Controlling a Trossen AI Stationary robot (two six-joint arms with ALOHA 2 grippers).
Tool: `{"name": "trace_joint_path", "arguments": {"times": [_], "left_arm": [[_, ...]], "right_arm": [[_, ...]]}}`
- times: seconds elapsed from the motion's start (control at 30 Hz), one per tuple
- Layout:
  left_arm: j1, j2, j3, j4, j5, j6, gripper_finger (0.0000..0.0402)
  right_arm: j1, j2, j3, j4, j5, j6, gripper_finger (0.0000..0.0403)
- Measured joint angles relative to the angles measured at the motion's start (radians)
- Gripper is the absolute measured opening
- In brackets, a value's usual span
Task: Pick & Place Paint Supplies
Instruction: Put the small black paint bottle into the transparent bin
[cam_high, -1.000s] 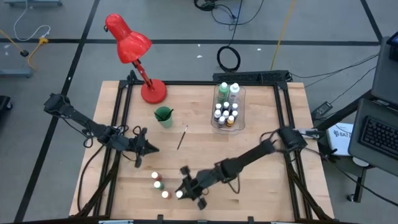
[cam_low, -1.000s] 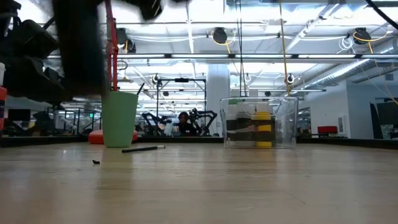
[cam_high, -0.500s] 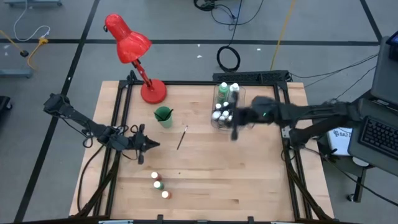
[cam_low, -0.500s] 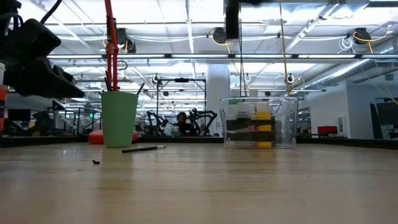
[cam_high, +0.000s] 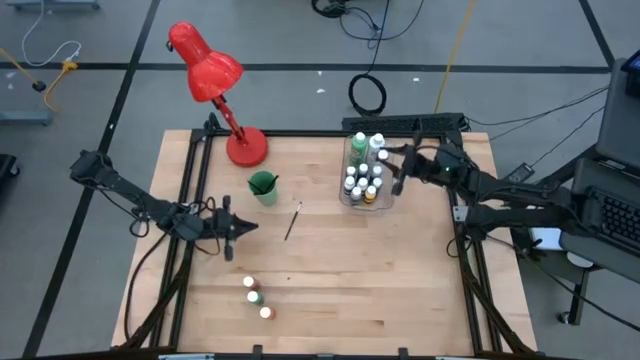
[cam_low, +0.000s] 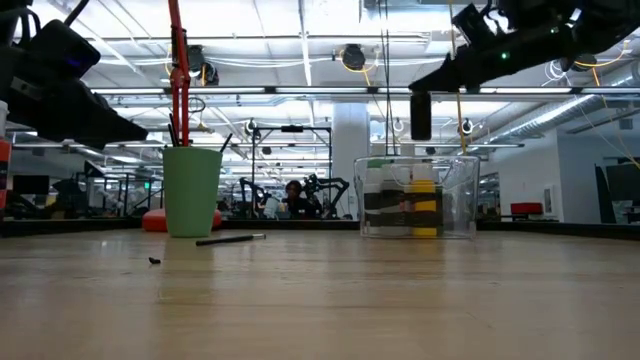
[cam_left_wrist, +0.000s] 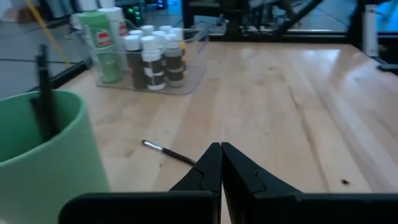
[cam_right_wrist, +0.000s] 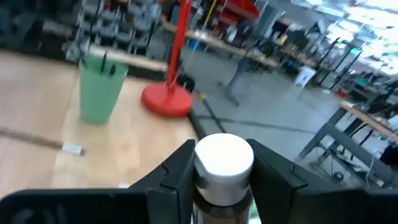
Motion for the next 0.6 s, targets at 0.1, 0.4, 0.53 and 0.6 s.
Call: {"name": "trace_joint_path", "arguments": {"times": [0.1,0.4,0.53,0.6], "left_arm": [[0.0,0.0,0.0,0.001,-0.034,0.0,0.0008],[0.0,0.0,0.0,0.002,-0.054,-0.001,0.0008],[0.0,0.0,0.0,0.002,-0.054,0.0,0.0008],[0.0,0.0,0.0,-0.001,-0.054,0.005,0.0008]], "right_arm": [[-0.019,0.011,-0.003,-0.031,-0.007,-0.034,0.0112],[-0.142,0.036,-0.042,0.099,-0.266,-0.051,0.0112],[-0.194,0.04,-0.045,0.071,-0.296,-0.038,0.0112],[-0.215,0.053,-0.045,0.068,-0.365,-0.029,0.0112]]}}
